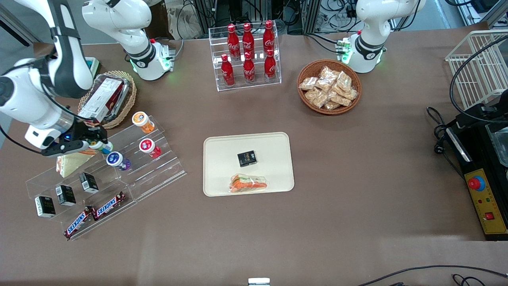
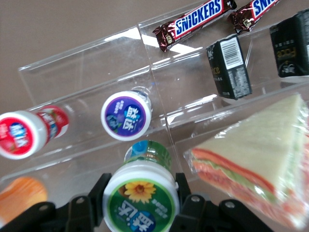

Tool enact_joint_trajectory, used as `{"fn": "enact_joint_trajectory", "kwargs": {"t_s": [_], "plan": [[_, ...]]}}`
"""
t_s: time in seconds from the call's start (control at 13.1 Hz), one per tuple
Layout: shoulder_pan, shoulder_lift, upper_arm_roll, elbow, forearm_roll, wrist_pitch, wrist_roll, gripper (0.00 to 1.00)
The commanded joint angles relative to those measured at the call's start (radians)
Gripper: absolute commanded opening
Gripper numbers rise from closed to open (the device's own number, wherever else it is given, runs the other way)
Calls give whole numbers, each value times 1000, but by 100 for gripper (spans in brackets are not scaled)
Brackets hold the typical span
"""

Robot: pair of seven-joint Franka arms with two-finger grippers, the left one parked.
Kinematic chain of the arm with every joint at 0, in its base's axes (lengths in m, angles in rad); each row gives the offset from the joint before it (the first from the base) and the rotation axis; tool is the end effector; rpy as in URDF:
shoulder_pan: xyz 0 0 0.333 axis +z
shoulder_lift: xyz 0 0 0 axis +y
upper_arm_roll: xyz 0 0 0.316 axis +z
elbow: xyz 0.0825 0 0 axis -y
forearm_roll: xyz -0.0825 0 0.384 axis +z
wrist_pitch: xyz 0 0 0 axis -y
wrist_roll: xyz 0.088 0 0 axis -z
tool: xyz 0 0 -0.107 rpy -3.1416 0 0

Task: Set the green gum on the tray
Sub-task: 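Grasp the green gum canister with the right gripper and lift it out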

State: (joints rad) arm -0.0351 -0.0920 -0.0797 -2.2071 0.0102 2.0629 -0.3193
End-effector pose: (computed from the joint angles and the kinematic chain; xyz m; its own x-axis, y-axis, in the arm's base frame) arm 0.5033 -0.0579 0.4154 0.9789 0.1991 -0.0448 0.1978 -0.9797 -0.0317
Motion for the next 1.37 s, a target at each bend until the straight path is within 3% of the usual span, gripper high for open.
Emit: {"fn": "enact_joint_trajectory", "kwargs": {"t_s": [0.0,0.23,0.46,0.91,1.3], "plan": [[8,2,9,194,-1,-208,14,3],[26,-3,43,389,1,-428,83,3],[136,5,44,558,16,-592,251,3],[427,73,43,566,115,-563,796,3],[550,231,41,488,146,-332,995,3]]}}
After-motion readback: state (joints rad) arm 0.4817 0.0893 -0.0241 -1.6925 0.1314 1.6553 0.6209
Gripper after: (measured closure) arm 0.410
